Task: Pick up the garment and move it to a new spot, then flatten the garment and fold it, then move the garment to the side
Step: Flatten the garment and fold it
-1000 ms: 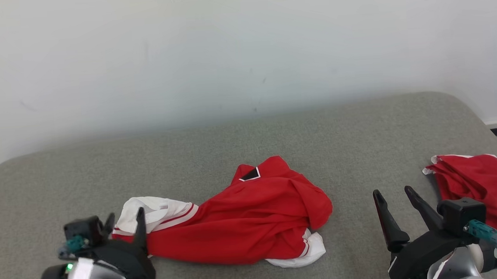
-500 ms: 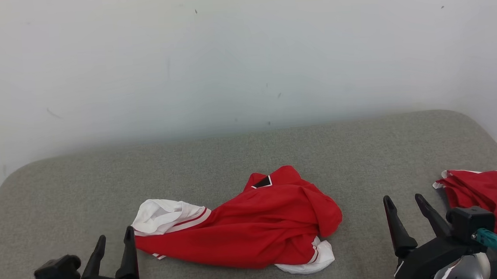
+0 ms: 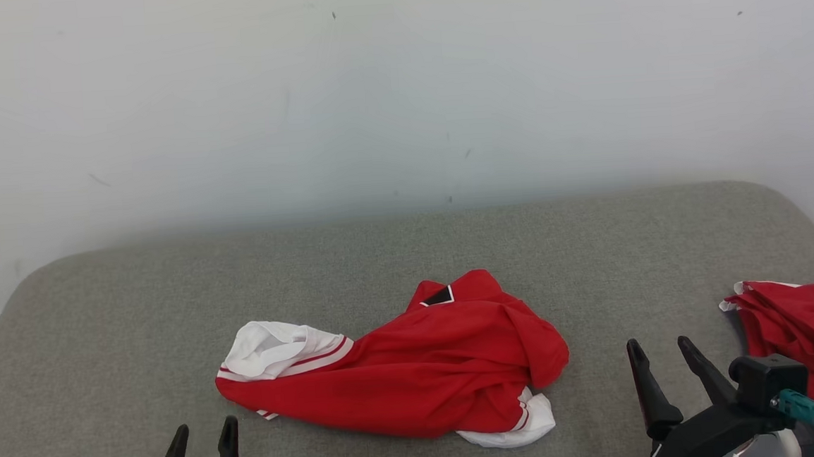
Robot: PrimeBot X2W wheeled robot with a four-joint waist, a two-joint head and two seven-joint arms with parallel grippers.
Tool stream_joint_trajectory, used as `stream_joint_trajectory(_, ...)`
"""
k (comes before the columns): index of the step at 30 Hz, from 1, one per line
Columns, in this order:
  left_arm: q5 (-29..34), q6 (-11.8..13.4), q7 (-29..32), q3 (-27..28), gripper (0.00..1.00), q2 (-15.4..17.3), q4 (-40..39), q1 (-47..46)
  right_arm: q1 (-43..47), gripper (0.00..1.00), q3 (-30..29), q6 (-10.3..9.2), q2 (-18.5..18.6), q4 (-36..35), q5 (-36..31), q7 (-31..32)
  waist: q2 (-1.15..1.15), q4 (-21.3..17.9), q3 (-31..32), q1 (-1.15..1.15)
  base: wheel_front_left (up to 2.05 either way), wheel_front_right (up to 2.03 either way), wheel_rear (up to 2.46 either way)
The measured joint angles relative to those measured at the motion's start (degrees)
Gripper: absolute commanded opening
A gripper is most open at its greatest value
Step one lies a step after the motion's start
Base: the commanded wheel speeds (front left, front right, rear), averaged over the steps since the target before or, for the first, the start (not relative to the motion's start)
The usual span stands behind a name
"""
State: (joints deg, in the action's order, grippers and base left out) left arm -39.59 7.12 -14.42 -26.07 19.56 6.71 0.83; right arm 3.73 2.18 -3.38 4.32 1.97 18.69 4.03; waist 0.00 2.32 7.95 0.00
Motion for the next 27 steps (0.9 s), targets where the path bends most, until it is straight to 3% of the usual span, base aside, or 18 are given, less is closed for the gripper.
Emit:
stream_joint_trajectory(8, 3.0, 0.0, 0.8, 0.1, 1.0, 3.9, -1.0, 1.4, -0.3, 1.0, 1.0, 1.47, 1.2, 2.6, 0.0, 0.0, 0.0, 0.0, -1.3, 0.0, 0.0, 0.0, 0.0)
stream_joint_trajectory(27, 6.5, 0.0, 3.9, 3.9, 1.0, 2.4, -3.3, 3.4, -1.9, 1.0, 1.6, 2.23, 1.2, 5.4, -0.1, -1.5, 0.0, -0.7, -2.6, 0.0, 0.0, 0.0, 0.0)
